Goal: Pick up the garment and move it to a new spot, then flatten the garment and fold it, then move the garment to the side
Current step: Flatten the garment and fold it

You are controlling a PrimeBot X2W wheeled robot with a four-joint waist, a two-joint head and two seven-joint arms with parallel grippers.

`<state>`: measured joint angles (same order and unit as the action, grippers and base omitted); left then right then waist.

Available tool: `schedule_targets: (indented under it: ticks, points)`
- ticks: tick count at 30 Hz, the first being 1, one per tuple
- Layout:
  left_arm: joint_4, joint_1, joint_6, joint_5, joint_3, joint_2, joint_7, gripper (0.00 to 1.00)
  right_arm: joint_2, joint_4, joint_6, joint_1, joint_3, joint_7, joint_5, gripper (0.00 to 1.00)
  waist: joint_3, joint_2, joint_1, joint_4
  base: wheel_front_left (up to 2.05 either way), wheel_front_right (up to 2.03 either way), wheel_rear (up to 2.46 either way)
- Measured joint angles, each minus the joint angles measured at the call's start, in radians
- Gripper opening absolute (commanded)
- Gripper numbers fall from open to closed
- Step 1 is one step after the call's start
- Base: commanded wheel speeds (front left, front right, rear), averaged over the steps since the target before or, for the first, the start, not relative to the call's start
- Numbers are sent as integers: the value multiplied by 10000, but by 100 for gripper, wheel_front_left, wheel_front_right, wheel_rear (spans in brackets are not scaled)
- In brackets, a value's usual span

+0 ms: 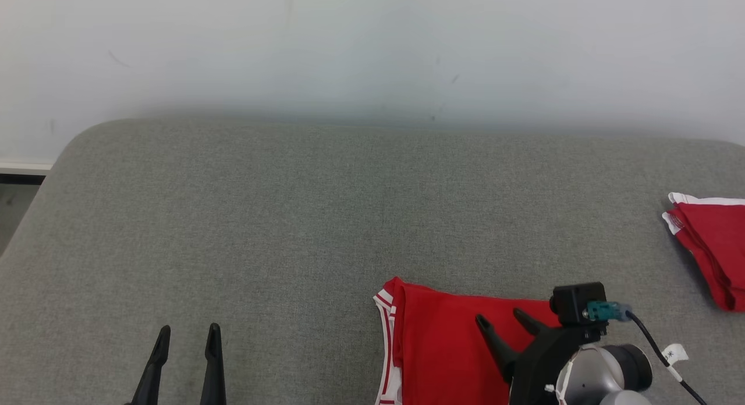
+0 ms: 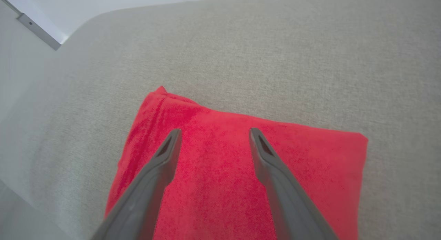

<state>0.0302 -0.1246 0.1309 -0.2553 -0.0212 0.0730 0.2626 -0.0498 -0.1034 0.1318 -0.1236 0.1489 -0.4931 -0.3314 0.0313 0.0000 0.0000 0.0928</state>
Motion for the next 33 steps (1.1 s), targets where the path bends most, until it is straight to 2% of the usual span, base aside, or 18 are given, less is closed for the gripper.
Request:
schedule_targets:
  ticks: [3,4,5,6,7,9,15,19,20,22,23,33]
  points:
    - [-10,8,0,-2,-17,-10,0,100,-4,184,0,515,-240,-268,579,100,40,0,1,-15,0,0,0]
    - [-23,12,0,-4,-19,-12,0,100,-4,221,0,684,-238,-336,598,97,53,0,1,-20,0,0,0]
    - [-42,14,0,-6,-25,-15,0,100,-4,234,0,834,-217,-364,665,79,62,0,0,-28,0,0,0]
    - [-59,20,0,-6,-33,-23,0,100,0,224,0,946,-165,-408,815,42,72,0,0,-34,0,0,0]
    - [-79,26,0,-13,-44,-27,0,100,-2,207,0,1038,-73,-433,918,25,81,0,0,-38,0,0,0]
    - [-117,48,0,-13,-65,-36,0,100,-4,61,0,1096,186,-405,1035,0,90,0,0,-42,0,0,0]
    - [-194,90,0,-13,-151,-38,0,100,2,-466,0,1006,1206,-33,940,0,58,0,1,13,0,0,0]
    - [-196,79,0,-19,-138,17,0,100,6,-512,0,771,1436,303,769,0,-34,0,0,51,0,0,0]
    - [-198,59,0,-29,-128,38,0,100,6,-500,0,771,1421,418,779,9,-70,0,0,52,0,0,0]
    - [-192,14,0,-73,-100,58,0,100,6,-430,0,789,1244,683,671,89,-148,0,0,49,0,0,0]
    - [-186,-13,0,-107,-86,59,-2,100,4,-385,0,811,1139,832,617,100,-190,0,0,41,0,0,0]
    - [-247,-201,0,-263,-67,21,0,100,10,151,0,1325,-144,2660,245,100,-539,-1,-1,-312,0,0,0]
